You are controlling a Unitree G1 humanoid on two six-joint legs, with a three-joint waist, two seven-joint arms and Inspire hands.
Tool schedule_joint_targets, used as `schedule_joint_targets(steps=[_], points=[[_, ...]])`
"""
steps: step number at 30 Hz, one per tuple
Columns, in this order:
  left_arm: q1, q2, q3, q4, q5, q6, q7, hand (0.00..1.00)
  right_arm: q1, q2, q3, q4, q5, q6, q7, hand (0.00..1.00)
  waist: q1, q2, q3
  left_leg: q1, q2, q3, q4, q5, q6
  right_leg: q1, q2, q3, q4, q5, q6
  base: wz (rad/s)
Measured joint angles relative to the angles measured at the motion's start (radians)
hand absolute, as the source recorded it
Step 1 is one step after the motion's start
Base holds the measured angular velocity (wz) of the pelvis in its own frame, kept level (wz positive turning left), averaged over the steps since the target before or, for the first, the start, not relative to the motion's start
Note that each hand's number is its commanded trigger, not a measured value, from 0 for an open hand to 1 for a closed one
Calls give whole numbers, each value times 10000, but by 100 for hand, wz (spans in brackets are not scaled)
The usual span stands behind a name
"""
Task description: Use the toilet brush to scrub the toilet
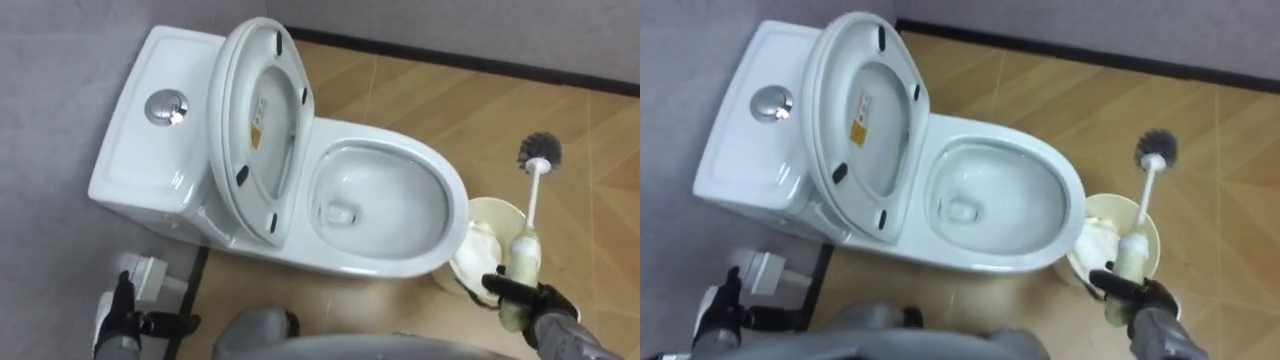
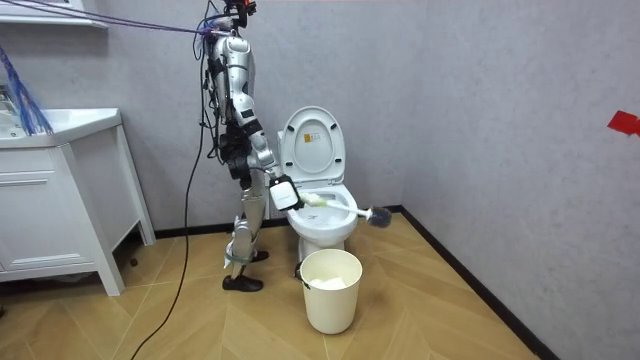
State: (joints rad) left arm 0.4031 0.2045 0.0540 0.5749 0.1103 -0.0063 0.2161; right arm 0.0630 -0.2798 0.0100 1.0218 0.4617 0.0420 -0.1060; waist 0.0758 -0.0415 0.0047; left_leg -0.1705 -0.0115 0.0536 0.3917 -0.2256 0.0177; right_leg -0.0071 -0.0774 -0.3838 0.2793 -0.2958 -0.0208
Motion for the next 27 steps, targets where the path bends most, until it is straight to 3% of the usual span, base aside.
schedule_joint_targets(steps=[4,6,12,18,21,27], points=[[436,-196,194,-1207,1218,-323,249,0,171,12,117,-581,-1789,-290,-91,100,198,23,-5,132,65,-18,31,-79,-20,180,77,-11,-58,7,-17,0],[779,-362,201,-2150,1828,-502,453,0,276,36,232,-777,-2507,-627,-82,100,358,51,-4,285,97,-64,0,-79,-20,313,62,14,-56,1,-10,0],[991,-391,197,-3363,3680,-806,969,0,543,207,571,-932,-4224,-1111,98,100,459,135,-8,339,20,-318,-15,-79,-21,529,104,-219,-207,-4,-5,12],[846,-355,186,-4802,5438,-1544,1595,0,786,341,887,-846,-5715,-1189,776,100,694,177,-33,259,4,-515,34,-81,-22,526,95,-339,-194,-22,23,9],[604,-329,190,-4898,5980,-1857,1992,0,815,389,892,-828,-6313,-1217,948,100,692,218,-64,306,-22,-553,-5,-80,-21,562,75,-362,-190,-18,29,0],[484,-135,131,-4894,7581,-1908,2525,0,866,326,760,-345,-7227,-1412,1227,100,571,128,-60,344,-24,-533,-34,-79,-22,565,77,-319,-196,-19,27,-1]])
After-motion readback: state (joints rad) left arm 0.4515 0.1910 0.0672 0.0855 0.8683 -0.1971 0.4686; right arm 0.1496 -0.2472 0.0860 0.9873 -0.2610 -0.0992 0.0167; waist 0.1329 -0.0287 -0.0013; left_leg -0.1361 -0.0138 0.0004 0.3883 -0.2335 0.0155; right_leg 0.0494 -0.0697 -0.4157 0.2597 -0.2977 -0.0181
